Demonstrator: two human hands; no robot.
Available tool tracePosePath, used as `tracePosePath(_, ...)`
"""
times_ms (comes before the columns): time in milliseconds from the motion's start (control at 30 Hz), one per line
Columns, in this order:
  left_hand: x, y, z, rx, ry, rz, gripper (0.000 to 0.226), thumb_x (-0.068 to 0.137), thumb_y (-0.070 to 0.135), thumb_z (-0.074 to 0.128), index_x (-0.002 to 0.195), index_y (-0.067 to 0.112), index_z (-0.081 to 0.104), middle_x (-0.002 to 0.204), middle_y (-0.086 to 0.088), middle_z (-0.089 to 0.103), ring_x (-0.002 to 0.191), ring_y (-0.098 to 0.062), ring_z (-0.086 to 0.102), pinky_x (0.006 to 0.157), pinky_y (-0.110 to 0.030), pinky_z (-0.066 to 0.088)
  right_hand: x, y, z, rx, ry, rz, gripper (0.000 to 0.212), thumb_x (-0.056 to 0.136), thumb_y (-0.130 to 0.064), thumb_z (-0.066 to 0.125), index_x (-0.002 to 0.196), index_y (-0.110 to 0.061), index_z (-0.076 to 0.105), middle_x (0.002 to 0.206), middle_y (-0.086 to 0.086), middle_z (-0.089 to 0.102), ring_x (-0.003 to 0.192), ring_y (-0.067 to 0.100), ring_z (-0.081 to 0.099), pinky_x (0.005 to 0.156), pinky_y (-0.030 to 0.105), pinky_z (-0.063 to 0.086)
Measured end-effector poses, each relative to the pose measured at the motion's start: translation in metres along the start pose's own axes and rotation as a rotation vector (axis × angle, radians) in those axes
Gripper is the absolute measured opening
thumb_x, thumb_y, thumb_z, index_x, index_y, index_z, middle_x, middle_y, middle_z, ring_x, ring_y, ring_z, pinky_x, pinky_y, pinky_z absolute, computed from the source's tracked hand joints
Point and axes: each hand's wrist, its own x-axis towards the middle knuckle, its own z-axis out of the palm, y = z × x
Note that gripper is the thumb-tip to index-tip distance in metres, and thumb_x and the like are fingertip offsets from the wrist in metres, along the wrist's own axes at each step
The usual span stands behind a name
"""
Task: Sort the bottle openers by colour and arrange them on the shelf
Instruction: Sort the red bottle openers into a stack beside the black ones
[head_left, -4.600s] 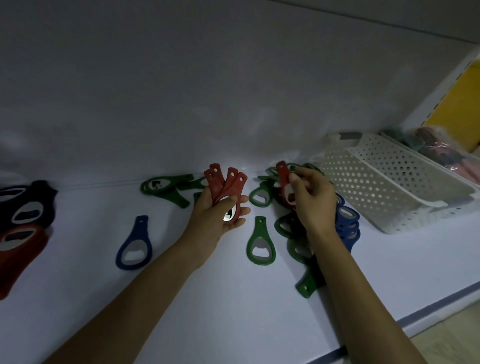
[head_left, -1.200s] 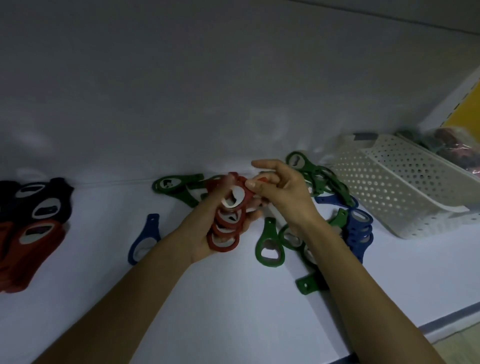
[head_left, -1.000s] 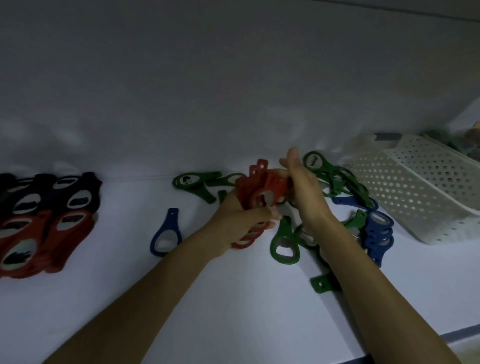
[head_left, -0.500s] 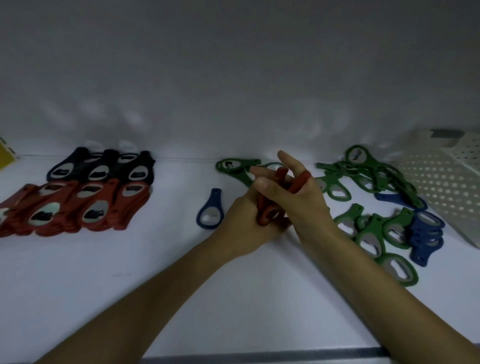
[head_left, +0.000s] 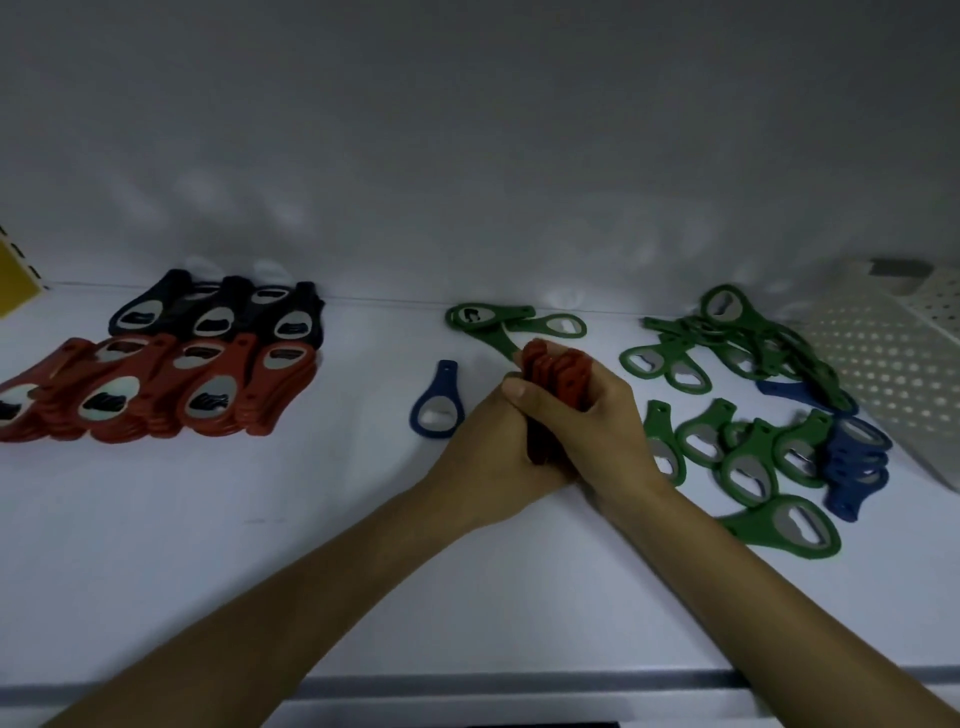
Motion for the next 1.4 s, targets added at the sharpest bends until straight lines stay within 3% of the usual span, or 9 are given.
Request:
tracePosePath(133,0.000,0.007,0.003,0.052,-0.031,0.053,0.039,0.077,0.018,0.069,0.112,0.012,0.054,0.107,-0.003,0.059,0.098,-0.012,0.055,0.084,-0.018,0.047,-0.005,-0.001,0.002,0.014,0.037,-0.026,0.013,0.079,-0.016,0.074,0.084,-0.006,0.069,0.083,0.013,0.070,0.076,0.018,0.068,0.068,0.019,0.055)
tracePosePath(233,-0.003,0.006,0.004,0.166,-0.063,0.052,0.035,0.079,0.022,0.065,0.112,0.013,0.054,0.103,-0.005,0.057,0.094,-0.021,0.055,0.084,-0.039,0.048,-0.008,-0.008,0.002,-0.001,-0.025,-0.062,0.010,0.081,-0.014,0.072,0.090,-0.017,0.072,0.087,0.002,0.073,0.077,0.002,0.068,0.067,0.010,0.050)
tracePosePath(467,-0.004,0.011,0.006,0.405,0.059,0.137,0.039,0.081,0.027,0.053,0.117,0.011,0.049,0.109,-0.006,0.051,0.100,-0.020,0.048,0.084,-0.028,0.041,-0.015,-0.014,0.007,-0.134,0.013,-0.233,0.022,0.089,-0.017,0.064,0.083,-0.038,0.063,0.090,-0.001,0.068,0.075,0.002,0.064,0.072,0.009,0.048)
tracePosePath(733,-0.004,0.006,0.019,0.594,0.073,0.106,0.048,0.085,0.036,0.046,0.127,0.013,0.040,0.114,-0.004,0.051,0.103,-0.019,0.046,0.085,-0.030,0.037,-0.012,-0.007,0.005,-0.053,0.102,-0.066,0.014,0.088,-0.019,0.065,0.084,-0.032,0.068,0.083,-0.008,0.072,0.079,0.005,0.068,0.074,0.016,0.053)
tracePosePath(833,-0.001,0.007,0.017,0.680,0.068,0.132,0.047,0.086,0.035,0.042,0.127,0.012,0.039,0.116,-0.004,0.051,0.103,-0.019,0.046,0.087,-0.030,0.037,-0.013,-0.008,0.009,0.027,0.140,0.015,0.010,0.089,-0.019,0.064,0.081,-0.016,0.069,0.087,0.009,0.071,0.088,0.025,0.067,0.083,0.038,0.056)
tracePosePath(967,-0.006,0.008,-0.007,0.486,0.032,0.177,0.054,0.083,0.041,0.053,0.127,0.012,0.039,0.109,0.001,0.055,0.092,-0.014,0.054,0.088,-0.033,0.047,-0.012,-0.022,0.016,0.296,0.166,0.147,0.021,0.087,-0.018,0.064,0.070,-0.021,0.075,0.083,0.008,0.073,0.086,0.027,0.070,0.083,0.043,0.057)
tracePosePath(1167,-0.035,0.002,-0.062,0.385,0.220,0.223,0.062,0.086,0.043,0.049,0.138,0.012,0.037,0.110,-0.002,0.063,0.087,-0.015,0.063,0.070,-0.025,0.050,-0.009,-0.044,0.060,0.553,-0.008,0.296,0.014,0.088,-0.018,0.064,0.095,-0.007,0.069,0.087,0.006,0.074,0.077,0.017,0.071,0.070,0.028,0.059)
tracePosePath(1267,-0.052,-0.008,-0.079,0.304,0.307,0.127,0.052,0.094,0.040,0.046,0.140,0.017,0.036,0.103,0.014,0.059,0.086,0.000,0.062,0.071,-0.008,0.044,-0.003,-0.047,0.088,0.563,-0.150,0.387,0.014,0.087,-0.024,0.066,0.082,-0.011,0.066,0.070,0.001,0.071,0.068,0.012,0.069,0.070,0.028,0.056)
tracePosePath(1400,-0.068,-0.030,-0.101,0.003,0.368,-0.113,0.044,0.093,0.033,0.047,0.133,0.017,0.038,0.095,0.013,0.056,0.074,0.002,0.061,0.054,-0.011,0.047,0.005,-0.042,0.104,0.351,-0.467,0.367,0.028,0.087,-0.035,0.064,0.096,-0.009,0.069,0.093,0.008,0.074,0.091,0.021,0.070,0.083,0.033,0.054)
